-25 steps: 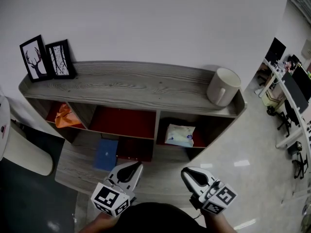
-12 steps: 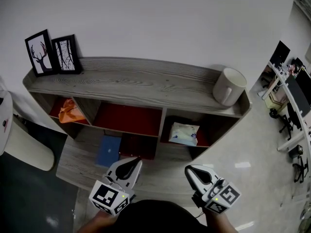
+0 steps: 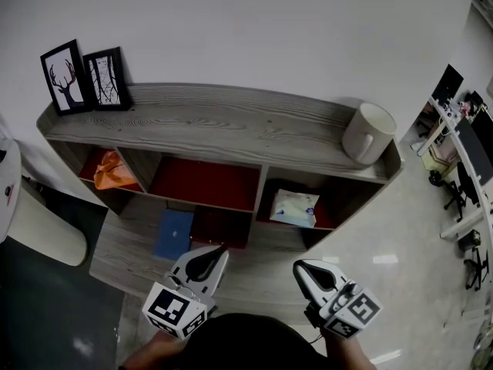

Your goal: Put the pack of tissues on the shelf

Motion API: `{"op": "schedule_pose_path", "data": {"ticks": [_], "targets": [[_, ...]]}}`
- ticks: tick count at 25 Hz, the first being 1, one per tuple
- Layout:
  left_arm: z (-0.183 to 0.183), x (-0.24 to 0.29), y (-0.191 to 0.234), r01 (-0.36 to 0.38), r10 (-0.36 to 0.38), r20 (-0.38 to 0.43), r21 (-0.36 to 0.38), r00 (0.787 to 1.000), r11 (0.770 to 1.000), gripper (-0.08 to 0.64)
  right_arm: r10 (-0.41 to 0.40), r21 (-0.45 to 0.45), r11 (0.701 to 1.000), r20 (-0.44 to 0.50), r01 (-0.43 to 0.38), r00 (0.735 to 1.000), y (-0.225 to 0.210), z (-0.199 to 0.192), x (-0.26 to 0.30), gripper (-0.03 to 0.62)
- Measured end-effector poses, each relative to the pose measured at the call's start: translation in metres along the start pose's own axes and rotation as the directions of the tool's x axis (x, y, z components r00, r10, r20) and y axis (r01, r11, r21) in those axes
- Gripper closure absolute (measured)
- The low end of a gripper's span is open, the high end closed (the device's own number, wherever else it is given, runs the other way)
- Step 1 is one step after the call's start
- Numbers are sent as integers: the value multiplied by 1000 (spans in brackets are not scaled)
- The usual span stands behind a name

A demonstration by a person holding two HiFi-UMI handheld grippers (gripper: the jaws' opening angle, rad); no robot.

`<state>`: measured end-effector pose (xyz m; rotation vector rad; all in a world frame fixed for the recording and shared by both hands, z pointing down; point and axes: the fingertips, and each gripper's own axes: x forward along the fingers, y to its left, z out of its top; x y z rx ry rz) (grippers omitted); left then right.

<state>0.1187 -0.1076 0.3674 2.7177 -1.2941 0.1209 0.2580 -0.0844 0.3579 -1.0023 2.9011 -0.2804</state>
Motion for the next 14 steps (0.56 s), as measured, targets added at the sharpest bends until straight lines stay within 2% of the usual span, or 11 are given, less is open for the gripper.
{"op": "schedule_pose_path", "data": {"ticks": [14], "targets": [[-2,0,1,-1,1,-1,-8,1000,1000,546,-5,15,1000,-5,5,1000,-3,-4,0,575]]}}
